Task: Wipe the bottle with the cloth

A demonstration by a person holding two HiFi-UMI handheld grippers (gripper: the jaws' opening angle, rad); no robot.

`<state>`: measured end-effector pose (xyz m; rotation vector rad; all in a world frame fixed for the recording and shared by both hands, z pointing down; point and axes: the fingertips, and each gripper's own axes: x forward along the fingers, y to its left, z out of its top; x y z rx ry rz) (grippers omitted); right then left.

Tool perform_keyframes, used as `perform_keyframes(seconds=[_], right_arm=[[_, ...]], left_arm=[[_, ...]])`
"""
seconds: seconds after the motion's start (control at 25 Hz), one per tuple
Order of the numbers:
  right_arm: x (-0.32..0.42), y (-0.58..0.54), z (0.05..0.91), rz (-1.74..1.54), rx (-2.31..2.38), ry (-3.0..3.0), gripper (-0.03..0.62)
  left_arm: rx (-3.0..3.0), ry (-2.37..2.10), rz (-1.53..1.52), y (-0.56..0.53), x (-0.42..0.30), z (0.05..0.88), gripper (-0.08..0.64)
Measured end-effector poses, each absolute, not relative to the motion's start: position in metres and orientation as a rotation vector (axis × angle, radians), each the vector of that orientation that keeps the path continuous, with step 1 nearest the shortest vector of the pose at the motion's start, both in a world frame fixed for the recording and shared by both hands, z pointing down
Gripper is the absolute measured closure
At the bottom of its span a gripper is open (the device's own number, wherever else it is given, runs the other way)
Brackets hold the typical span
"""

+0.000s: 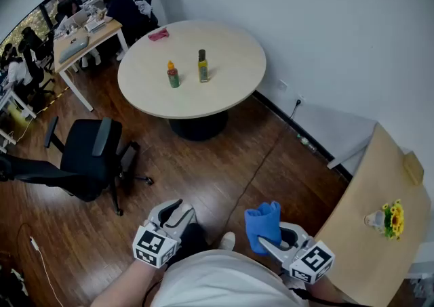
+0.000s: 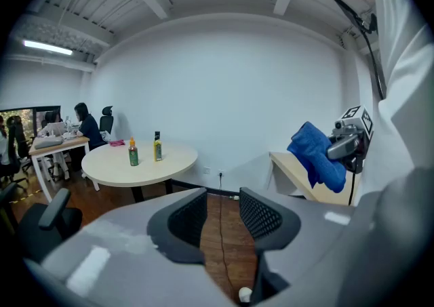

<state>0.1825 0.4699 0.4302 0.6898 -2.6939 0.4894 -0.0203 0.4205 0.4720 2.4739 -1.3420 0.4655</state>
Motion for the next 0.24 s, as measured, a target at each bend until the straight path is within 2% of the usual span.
perform_keyframes(seconds=[0.24], right_arm=[[0.1913, 0.4724, 0.4321, 0.479, 0.681, -2.688, 0.434]], left_arm=[[2.469, -1.354, 0.468, 0.4229, -0.0136, 0.4750, 0.399]])
